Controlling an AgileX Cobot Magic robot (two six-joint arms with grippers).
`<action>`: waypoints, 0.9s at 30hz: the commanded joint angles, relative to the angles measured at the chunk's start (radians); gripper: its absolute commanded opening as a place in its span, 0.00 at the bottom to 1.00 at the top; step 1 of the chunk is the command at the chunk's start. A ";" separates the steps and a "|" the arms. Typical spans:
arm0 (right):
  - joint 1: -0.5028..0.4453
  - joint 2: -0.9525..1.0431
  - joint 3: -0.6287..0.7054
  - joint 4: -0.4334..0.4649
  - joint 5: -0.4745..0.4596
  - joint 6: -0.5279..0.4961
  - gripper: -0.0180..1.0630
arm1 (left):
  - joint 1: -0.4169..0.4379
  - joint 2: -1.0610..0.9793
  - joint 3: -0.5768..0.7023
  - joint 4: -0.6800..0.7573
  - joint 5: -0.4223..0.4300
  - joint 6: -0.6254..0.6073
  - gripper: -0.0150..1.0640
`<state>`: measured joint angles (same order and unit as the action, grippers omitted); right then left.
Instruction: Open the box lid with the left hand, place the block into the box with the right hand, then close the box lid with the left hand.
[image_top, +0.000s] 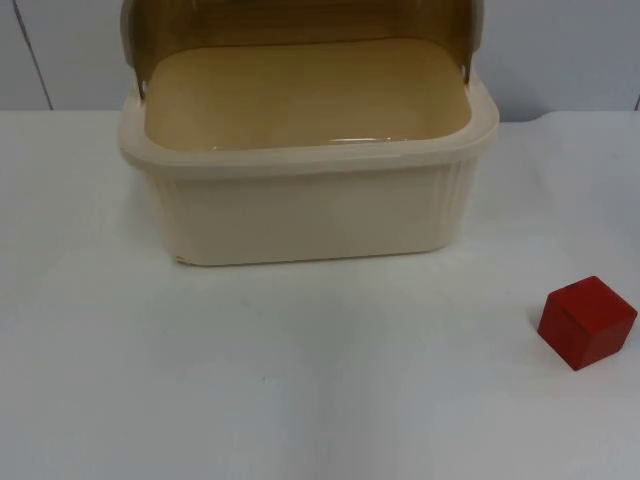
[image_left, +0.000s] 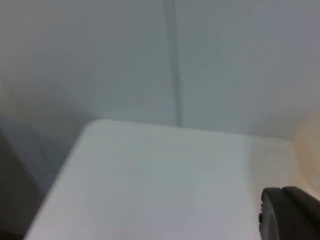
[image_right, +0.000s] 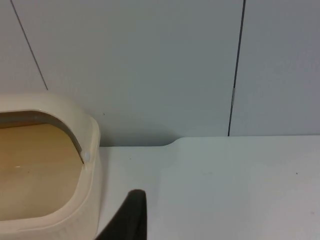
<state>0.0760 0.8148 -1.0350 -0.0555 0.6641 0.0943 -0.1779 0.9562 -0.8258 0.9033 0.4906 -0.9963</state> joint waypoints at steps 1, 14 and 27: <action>0.003 -0.008 -0.005 0.001 -0.006 -0.004 0.98 | 0.027 -0.044 0.003 0.017 -0.017 -0.014 0.01; 0.003 -0.005 -0.003 0.003 0.001 -0.009 0.98 | 0.129 -0.188 0.005 -0.014 -0.051 0.048 0.01; 0.003 -0.005 -0.003 0.012 0.003 -0.009 0.98 | 0.129 -0.117 0.003 -0.101 -0.159 0.302 0.30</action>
<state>0.0760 0.8148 -1.0350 -0.0460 0.6641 0.0896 -0.0528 0.8282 -0.8258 0.8005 0.3916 -0.7026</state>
